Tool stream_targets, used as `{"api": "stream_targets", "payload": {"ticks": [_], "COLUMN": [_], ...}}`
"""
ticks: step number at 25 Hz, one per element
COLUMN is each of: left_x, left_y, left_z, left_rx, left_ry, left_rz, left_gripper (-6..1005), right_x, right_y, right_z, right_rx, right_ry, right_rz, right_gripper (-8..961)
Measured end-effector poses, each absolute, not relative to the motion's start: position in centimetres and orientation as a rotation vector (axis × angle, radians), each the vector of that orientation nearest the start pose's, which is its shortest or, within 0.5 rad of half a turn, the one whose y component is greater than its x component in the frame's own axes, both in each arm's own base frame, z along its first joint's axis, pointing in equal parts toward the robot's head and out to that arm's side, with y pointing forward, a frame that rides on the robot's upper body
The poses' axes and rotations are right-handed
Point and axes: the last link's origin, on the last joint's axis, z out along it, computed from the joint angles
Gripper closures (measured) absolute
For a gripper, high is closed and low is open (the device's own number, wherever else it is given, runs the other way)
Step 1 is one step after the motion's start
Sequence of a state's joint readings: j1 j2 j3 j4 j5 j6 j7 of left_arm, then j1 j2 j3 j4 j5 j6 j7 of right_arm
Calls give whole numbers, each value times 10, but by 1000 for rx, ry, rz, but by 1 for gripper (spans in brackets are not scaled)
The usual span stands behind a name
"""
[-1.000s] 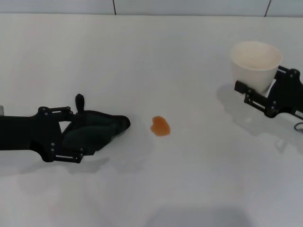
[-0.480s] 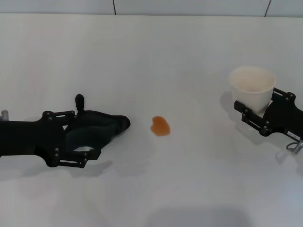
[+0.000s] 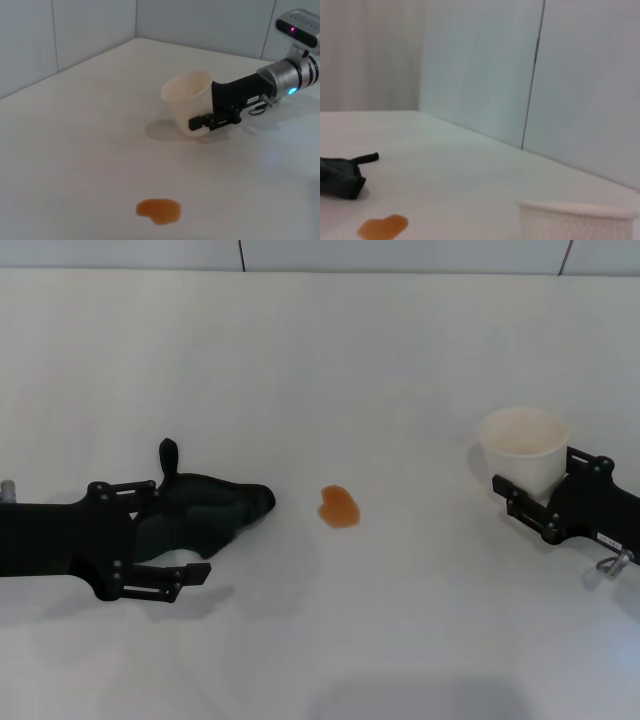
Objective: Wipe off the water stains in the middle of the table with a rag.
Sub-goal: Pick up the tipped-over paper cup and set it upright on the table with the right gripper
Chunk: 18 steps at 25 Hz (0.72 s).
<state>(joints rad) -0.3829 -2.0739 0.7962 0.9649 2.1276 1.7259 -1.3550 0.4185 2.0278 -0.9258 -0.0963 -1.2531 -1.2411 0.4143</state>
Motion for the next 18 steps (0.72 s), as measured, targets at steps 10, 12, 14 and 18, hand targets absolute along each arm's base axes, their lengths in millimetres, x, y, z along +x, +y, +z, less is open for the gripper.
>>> {"api": "stream_targets", "payload": {"ticks": [10, 12, 14, 18], "left_x": [-280, -279, -279, -278], "left_y": [290, 291, 291, 292], "left_z": [28, 28, 29, 29], "left_rx": [-2908, -2908, -2908, -2910], "left_ry": [-382, -381, -379, -379], "left_rz": [-384, -384, -384, -382], "left_gripper": [124, 124, 124, 124], "right_x": [337, 338, 338, 339], "right_y": [292, 291, 292, 293], "right_z": [-41, -40, -39, -37], "right_rx": [-2264, -2263, -2262, -2259], "right_ry": [306, 284, 279, 275], "right_rz": [561, 554, 551, 541], "right_gripper": [420, 410, 384, 312]}}
